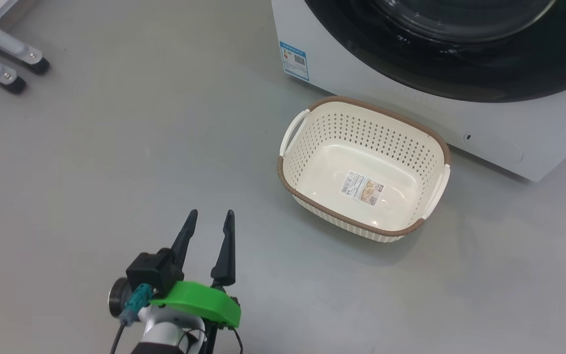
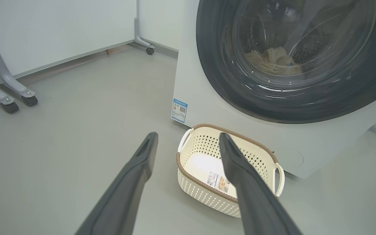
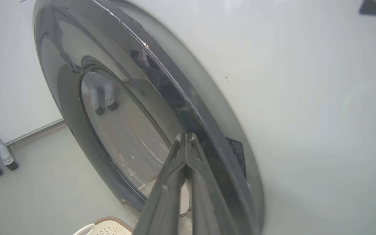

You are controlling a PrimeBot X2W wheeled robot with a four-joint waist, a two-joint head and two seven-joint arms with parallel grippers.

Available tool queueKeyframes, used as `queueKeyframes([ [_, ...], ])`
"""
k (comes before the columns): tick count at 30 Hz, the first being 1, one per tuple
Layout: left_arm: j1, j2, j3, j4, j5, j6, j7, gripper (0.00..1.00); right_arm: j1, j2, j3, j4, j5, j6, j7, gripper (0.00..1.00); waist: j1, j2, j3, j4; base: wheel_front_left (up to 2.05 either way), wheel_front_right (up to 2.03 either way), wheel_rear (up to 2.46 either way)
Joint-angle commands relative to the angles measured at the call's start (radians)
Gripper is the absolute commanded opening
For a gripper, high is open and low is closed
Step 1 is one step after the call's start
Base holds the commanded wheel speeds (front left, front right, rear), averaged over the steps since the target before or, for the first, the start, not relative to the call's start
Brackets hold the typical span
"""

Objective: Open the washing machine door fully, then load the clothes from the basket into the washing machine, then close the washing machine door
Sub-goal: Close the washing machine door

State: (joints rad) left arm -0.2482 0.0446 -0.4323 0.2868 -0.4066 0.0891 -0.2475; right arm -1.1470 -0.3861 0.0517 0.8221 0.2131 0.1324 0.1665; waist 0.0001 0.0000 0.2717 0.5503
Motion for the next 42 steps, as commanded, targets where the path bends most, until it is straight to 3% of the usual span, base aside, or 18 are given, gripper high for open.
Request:
queueKeyframes([
  [1,-0.019,0.007,0.037,-0.033,-0.004,0.005,-0.014,1.0,-0.053,-0.013,-0.007,-0.025,-0.014,-0.002,-0.016,0.0,-0.0001,0.0,0.01,0.002,0.0,0.0,0.0],
  [12,-0.028,0.006,0.03,-0.03,-0.012,0.009,-0.014,1.0,-0.088,0.02,0.036,0.054,-0.021,-0.002,-0.059,0.0,-0.0001,0.0,0.011,-0.001,0.0,0.0,0.0],
  [19,-0.032,0.007,0.028,0.005,0.013,0.009,-0.014,1.0,0.004,0.042,0.094,0.053,0.039,-0.002,-0.094,0.0,-0.0001,0.0,-0.062,-0.014,0.0,0.0,0.0],
  [28,-0.029,0.037,0.043,0.031,0.025,0.006,-0.013,1.0,0.234,0.066,0.162,-0.093,0.123,-0.002,-0.172,0.0,-0.0001,0.0,-0.156,-0.092,0.0,0.0,0.0],
  [35,-0.036,0.065,0.05,0.039,0.025,0.011,0.001,1.0,0.426,0.084,0.125,-0.249,0.125,-0.002,-0.219,0.0,-0.0001,0.0,-0.192,-0.173,0.0,0.0,0.0],
  [36,-0.035,0.068,0.051,0.042,0.023,0.01,0.003,1.0,0.454,0.092,0.114,-0.267,0.12,-0.002,-0.229,0.3,-0.0001,0.0,-0.2,-0.184,0.0,0.0,0.0],
  [37,-0.035,0.071,0.051,0.044,0.021,0.01,0.005,1.0,0.48,0.102,0.101,-0.286,0.115,-0.002,-0.238,0.79,-0.0001,0.0,-0.206,-0.196,0.0,0.0,0.0],
  [38,-0.034,0.074,0.052,0.045,0.021,0.011,0.008,1.0,0.504,0.112,0.088,-0.303,0.111,-0.002,-0.245,1.0,-0.0001,0.0,-0.21,-0.207,0.0,0.0,0.0],
  [42,-0.035,0.082,0.055,0.045,0.017,0.013,0.014,1.0,0.574,0.141,0.057,-0.343,0.092,-0.002,-0.256,1.0,-0.0001,0.0,-0.223,-0.237,0.0,0.0,0.0],
])
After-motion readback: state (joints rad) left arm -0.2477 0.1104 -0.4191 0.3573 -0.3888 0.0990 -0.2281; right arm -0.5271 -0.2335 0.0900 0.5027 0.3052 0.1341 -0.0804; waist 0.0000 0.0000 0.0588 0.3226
